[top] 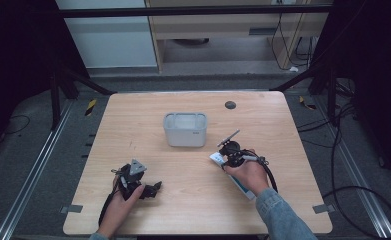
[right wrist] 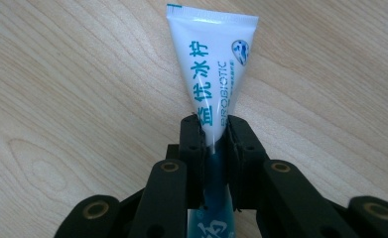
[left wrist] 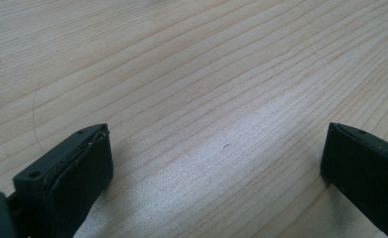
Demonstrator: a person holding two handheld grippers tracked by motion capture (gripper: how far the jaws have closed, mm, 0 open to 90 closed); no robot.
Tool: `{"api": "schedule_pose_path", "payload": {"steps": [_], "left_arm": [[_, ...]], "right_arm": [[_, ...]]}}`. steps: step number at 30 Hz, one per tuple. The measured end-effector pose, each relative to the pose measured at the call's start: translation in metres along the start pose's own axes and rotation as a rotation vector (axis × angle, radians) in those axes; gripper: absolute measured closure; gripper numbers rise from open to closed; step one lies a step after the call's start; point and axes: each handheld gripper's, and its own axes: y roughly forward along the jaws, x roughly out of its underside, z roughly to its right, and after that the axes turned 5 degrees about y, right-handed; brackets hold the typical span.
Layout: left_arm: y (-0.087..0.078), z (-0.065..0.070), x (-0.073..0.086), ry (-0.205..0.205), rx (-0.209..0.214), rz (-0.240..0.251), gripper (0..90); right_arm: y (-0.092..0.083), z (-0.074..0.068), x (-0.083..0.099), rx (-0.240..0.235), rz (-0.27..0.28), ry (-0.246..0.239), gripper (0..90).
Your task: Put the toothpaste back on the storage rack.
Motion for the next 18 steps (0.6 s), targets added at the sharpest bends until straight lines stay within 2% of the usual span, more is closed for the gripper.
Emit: {"api": "schedule_pose_path", "payload": {"steps": [3, 4, 8, 9, 11, 12, 18], "left_arm": [[0.000, 0.000, 0.000, 0.001, 0.000, 0.000, 0.0], [0.000, 0.000, 0.000, 0.000, 0.001, 0.000, 0.0], [0.000, 0.000, 0.000, 0.000, 0.001, 0.000, 0.0], [0.000, 0.000, 0.000, -0.001, 0.001, -0.001, 0.0], [0.000, 0.000, 0.000, -0.001, 0.001, 0.000, 0.0], [0.000, 0.000, 0.000, -0.001, 0.001, 0.000, 0.0], [0.000, 0.000, 0.000, 0.000, 0.001, -0.002, 0.0]], "right_arm": [[-0.003, -0.001, -0.001, -0.005, 0.014, 0.003, 79.2], [-0.012, -0.002, -0.005, -0.021, 0.039, 0.006, 79.3], [-0.026, -0.002, -0.011, -0.011, 0.069, 0.003, 79.4], [-0.037, -0.002, -0.016, -0.009, 0.100, 0.005, 79.3], [-0.041, -0.002, -0.018, -0.011, 0.108, 0.006, 79.4], [-0.051, 0.000, -0.023, -0.011, 0.137, 0.001, 79.4], [-0.068, 0.004, -0.032, -0.004, 0.200, 0.017, 79.4]]}}
